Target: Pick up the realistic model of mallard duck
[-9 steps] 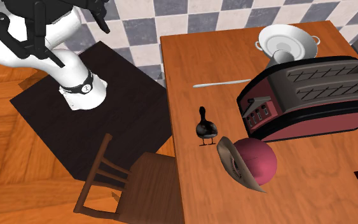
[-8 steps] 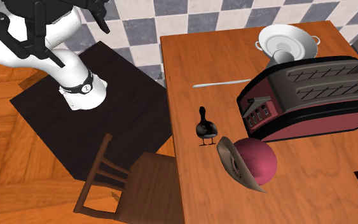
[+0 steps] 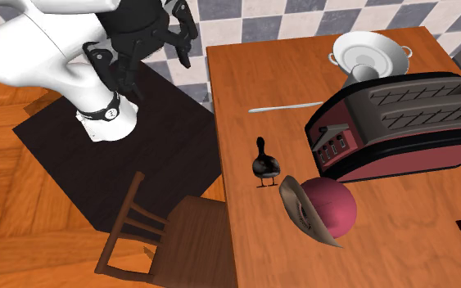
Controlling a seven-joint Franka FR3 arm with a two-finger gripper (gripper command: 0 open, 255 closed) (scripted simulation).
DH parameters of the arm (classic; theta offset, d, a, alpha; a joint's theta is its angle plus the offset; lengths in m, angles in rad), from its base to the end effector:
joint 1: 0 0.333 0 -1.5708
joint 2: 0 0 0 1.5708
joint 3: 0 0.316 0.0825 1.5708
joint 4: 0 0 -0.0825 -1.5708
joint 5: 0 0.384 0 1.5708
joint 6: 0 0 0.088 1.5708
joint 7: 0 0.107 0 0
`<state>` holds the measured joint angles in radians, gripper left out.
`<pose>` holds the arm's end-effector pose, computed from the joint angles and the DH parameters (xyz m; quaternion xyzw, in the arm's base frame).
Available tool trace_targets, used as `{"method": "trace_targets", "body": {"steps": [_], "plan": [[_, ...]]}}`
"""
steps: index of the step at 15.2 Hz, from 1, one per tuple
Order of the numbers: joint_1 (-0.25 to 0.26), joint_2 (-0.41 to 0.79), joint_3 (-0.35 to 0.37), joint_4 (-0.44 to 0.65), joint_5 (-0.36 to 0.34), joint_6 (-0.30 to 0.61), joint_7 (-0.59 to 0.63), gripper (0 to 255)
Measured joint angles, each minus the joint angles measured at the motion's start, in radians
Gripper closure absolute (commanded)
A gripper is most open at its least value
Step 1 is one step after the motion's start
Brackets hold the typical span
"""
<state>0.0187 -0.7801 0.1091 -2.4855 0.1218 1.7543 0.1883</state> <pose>0.3177 0.0577 0.5416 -0.9980 0.0547 -0.0199 0.0249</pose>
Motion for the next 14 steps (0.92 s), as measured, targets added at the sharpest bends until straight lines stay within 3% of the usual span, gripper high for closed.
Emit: {"method": "trace_targets", "body": {"steps": [8, 14], "plan": [[0.011, 0.147, 0.194, -0.089, 0.029, 0.252, 0.203, 0], [-0.022, 0.350, 0.351, -0.089, -0.017, 0.450, 0.387, 0]]}}
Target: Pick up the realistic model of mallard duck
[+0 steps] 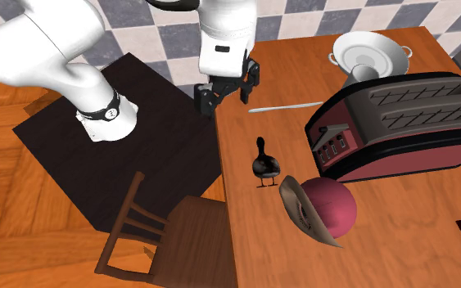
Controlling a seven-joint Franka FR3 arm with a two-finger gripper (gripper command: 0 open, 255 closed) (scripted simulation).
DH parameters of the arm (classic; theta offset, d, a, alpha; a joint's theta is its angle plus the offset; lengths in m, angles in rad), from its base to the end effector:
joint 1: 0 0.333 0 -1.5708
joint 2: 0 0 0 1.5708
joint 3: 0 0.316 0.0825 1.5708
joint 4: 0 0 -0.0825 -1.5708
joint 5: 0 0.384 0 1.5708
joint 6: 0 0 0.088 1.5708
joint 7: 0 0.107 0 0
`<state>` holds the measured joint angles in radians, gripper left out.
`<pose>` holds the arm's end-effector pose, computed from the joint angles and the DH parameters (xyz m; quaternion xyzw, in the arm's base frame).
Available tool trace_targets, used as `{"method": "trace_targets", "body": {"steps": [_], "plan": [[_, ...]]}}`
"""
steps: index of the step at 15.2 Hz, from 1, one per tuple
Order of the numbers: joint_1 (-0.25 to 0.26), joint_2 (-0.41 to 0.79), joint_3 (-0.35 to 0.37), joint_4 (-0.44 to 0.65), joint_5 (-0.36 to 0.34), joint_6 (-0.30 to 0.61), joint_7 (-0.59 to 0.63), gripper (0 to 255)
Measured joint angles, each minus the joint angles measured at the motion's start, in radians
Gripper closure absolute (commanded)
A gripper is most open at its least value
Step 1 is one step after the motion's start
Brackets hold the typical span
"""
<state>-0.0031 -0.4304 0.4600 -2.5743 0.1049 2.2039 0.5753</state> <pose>0.3660 0.1805 0.3962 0.9929 -0.1069 0.0353 0.0383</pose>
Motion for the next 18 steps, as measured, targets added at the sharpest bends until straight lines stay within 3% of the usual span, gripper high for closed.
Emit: {"method": "trace_targets", "body": {"steps": [4, 9, 13, 18], "plan": [[-0.049, 0.167, 0.106, 0.030, -0.102, 0.116, 0.165, 0], [-0.110, 0.435, 0.195, 0.129, -0.368, 0.198, 0.448, 0], [-0.072, 0.625, 0.172, 0.220, -0.584, 0.202, 0.659, 0], [-0.040, 0.712, 0.131, 0.236, -0.687, 0.239, 0.747, 0]]}}
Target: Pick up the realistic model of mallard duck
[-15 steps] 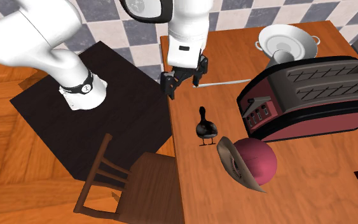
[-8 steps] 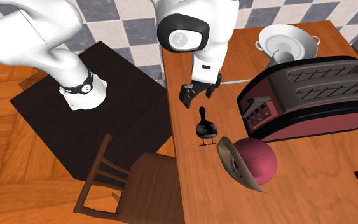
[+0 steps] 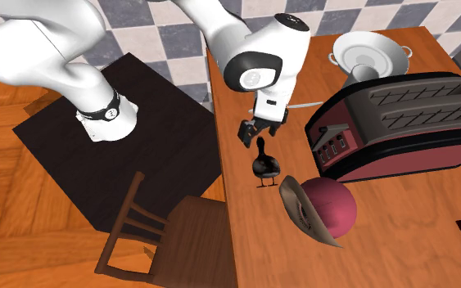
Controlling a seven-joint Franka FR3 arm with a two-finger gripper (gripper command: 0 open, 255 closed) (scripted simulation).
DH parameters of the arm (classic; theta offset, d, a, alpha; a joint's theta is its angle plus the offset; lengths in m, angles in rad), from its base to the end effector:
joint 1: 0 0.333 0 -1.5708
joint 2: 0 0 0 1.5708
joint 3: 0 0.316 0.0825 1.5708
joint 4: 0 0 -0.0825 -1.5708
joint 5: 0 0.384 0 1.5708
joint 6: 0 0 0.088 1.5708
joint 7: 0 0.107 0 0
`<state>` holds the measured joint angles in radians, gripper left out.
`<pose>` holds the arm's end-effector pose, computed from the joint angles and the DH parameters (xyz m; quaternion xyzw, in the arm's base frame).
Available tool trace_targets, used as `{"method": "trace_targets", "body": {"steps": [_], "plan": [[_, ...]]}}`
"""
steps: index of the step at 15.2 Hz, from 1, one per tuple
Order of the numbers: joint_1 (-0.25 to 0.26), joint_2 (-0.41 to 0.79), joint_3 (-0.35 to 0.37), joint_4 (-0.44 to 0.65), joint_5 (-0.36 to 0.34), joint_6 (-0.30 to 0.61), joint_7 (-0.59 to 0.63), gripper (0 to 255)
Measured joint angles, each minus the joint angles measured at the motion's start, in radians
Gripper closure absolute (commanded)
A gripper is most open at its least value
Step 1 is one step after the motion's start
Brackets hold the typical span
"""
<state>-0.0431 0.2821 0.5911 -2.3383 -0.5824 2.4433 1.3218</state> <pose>0.4264 0.2683 0.2251 0.9823 -0.1554 0.0490 0.0927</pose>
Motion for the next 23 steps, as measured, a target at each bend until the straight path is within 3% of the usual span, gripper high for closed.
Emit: {"method": "trace_targets", "body": {"steps": [2, 3, 13, 23], "plan": [[0.010, 0.024, -0.013, 0.003, -0.028, 0.013, 0.022, 0], [0.012, 0.030, -0.017, 0.004, -0.035, 0.016, 0.028, 255], [0.015, 0.037, -0.021, 0.006, -0.043, 0.019, 0.034, 255], [-0.030, -0.089, 0.045, -0.003, 0.104, -0.053, -0.082, 255]]}}
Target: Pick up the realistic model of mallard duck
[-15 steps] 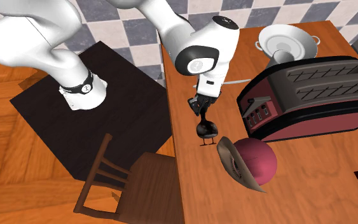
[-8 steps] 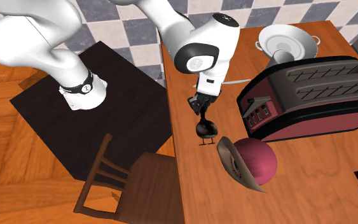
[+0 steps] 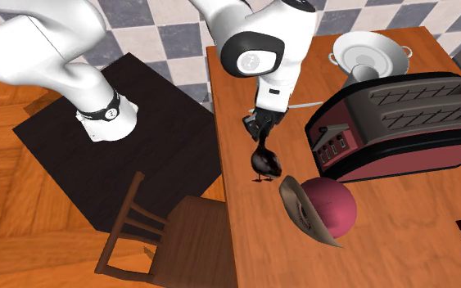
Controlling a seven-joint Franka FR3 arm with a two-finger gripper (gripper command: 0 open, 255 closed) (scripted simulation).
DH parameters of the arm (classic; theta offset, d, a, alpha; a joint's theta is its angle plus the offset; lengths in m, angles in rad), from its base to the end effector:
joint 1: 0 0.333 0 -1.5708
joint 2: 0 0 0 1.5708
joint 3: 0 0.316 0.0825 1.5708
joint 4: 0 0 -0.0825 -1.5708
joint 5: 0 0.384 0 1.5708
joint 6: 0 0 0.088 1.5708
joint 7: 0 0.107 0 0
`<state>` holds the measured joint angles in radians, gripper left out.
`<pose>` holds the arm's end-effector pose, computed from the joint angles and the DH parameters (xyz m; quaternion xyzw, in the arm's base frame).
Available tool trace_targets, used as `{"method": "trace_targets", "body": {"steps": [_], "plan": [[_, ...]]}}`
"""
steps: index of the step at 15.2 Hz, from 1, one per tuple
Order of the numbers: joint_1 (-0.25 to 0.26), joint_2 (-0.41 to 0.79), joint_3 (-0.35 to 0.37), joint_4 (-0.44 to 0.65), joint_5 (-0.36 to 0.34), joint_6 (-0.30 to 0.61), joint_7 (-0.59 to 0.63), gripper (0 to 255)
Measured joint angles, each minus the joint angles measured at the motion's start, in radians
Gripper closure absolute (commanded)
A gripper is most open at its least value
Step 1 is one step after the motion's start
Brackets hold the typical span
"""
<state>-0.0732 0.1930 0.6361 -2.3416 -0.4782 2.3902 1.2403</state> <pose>0.4263 0.2688 0.2596 0.9822 -0.1554 0.0495 0.0928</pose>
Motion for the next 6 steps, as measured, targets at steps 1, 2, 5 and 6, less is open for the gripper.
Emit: {"method": "trace_targets", "body": {"steps": [1, 2, 5, 6], "plan": [[-0.004, -0.015, 0.006, -0.003, 0.016, -0.006, -0.012, 255], [-0.006, -0.023, 0.010, -0.001, 0.027, -0.014, -0.020, 255], [-0.014, -0.061, 0.022, 0.006, 0.072, -0.043, -0.058, 255], [-0.016, -0.071, 0.025, 0.006, 0.084, -0.049, -0.067, 255]]}}
